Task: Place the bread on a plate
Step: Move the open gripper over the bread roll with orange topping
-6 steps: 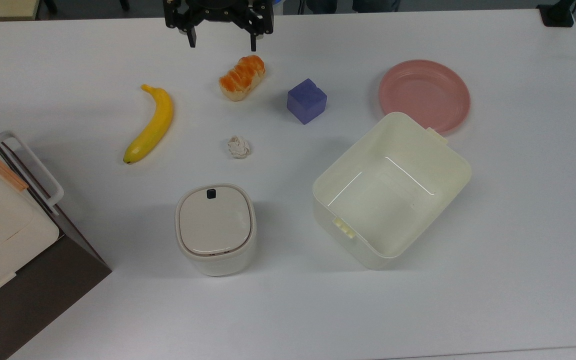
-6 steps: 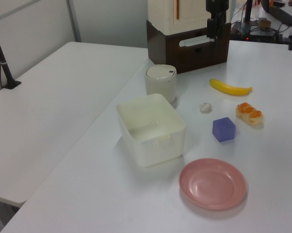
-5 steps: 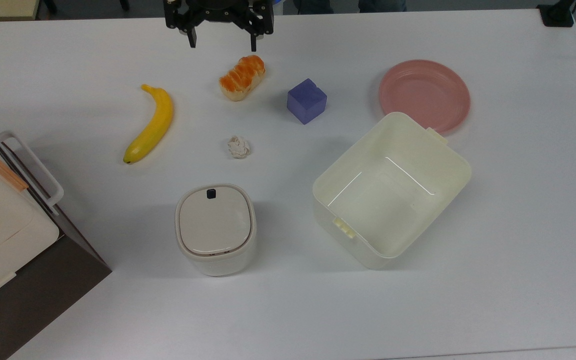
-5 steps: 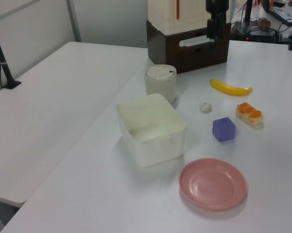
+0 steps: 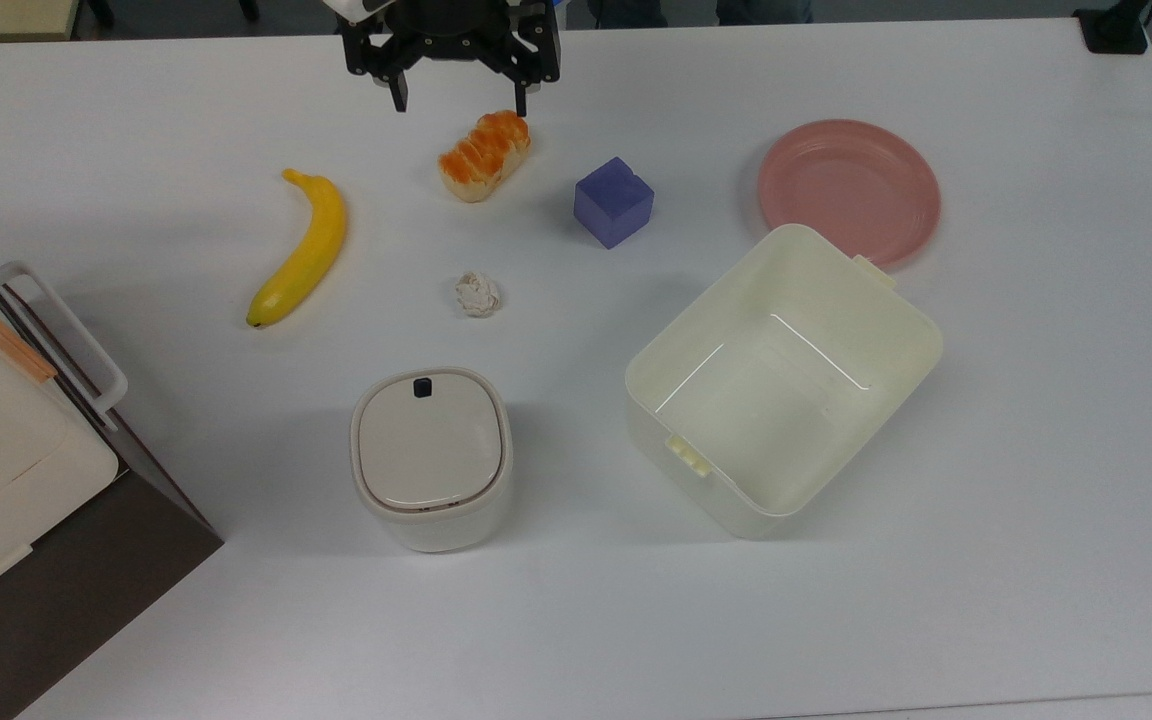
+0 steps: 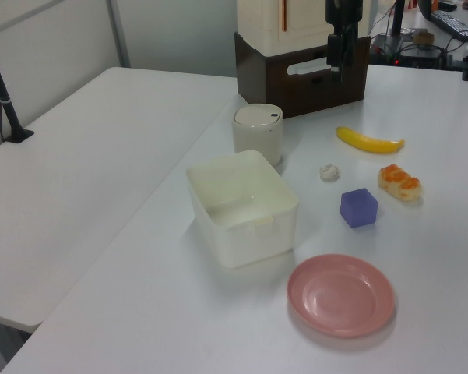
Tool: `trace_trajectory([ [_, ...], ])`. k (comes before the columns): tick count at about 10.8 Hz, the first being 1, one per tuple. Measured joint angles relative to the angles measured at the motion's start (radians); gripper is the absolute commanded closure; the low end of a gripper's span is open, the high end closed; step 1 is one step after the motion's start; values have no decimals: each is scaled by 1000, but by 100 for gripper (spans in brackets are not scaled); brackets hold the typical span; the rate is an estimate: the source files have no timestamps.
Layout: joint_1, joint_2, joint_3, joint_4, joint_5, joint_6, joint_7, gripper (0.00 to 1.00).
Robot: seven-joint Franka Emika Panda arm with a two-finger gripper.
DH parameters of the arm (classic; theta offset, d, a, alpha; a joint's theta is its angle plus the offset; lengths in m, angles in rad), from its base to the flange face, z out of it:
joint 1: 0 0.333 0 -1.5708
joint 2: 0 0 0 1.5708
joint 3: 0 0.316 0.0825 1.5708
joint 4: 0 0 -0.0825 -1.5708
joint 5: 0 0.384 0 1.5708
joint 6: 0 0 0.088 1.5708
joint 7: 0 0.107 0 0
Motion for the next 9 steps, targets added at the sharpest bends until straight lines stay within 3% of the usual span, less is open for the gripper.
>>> trace_trajectory([
  [9,2,14,0,0,0,0,0,0],
])
